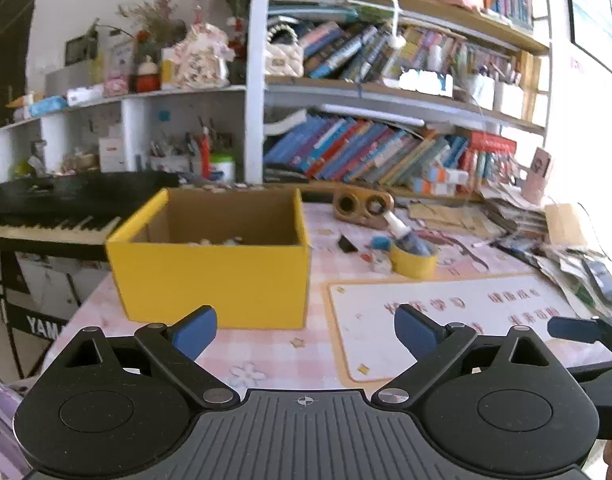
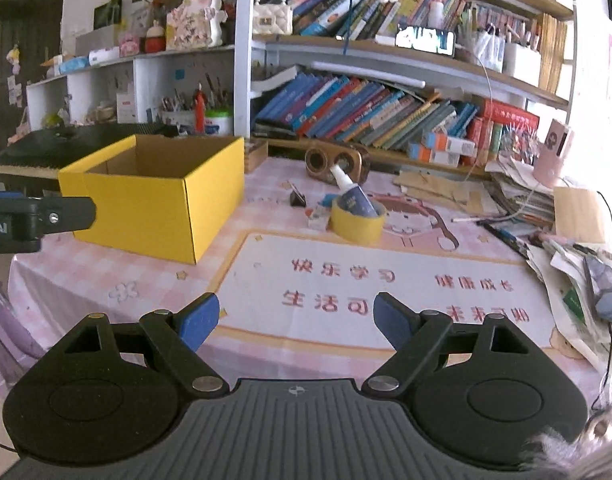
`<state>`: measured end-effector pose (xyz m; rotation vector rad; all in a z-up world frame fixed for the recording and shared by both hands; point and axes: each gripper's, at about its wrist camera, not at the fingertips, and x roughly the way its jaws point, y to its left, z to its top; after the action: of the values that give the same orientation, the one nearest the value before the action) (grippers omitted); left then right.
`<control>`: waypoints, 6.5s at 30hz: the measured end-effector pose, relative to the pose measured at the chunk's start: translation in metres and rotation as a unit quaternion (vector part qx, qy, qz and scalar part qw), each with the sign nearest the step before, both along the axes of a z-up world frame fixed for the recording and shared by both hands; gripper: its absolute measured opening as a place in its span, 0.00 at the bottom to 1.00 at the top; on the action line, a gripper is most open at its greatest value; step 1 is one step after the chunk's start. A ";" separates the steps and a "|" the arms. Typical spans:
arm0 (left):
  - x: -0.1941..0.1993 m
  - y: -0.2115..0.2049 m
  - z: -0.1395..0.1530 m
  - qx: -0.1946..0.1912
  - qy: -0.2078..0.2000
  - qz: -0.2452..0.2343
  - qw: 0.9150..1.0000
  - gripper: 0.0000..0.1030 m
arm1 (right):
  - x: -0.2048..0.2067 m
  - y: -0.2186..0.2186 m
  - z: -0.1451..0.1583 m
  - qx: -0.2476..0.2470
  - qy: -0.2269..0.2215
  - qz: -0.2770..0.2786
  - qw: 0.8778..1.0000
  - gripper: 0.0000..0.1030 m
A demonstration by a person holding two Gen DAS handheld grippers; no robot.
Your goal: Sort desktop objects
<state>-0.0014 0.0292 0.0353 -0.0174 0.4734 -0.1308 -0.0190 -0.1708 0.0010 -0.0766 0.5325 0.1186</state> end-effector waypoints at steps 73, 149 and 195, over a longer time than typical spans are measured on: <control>0.145 -0.146 -0.033 0.009 0.097 -0.012 0.995 0.94 | 0.163 -0.139 -0.022 -0.006 0.091 0.027 0.995 0.87; 0.226 -0.164 -0.055 0.041 0.134 0.081 0.987 0.94 | 0.370 -0.100 -0.081 -0.023 0.119 0.234 0.965 0.81; 0.271 -0.153 -0.040 -0.043 0.122 0.004 0.992 0.27 | 0.313 -0.178 0.014 0.067 0.023 0.121 0.990 0.80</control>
<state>0.2692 -0.1233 -0.0044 -0.1216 0.7109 -0.1419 0.2945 -0.3491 0.0147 -0.0072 0.5579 0.3927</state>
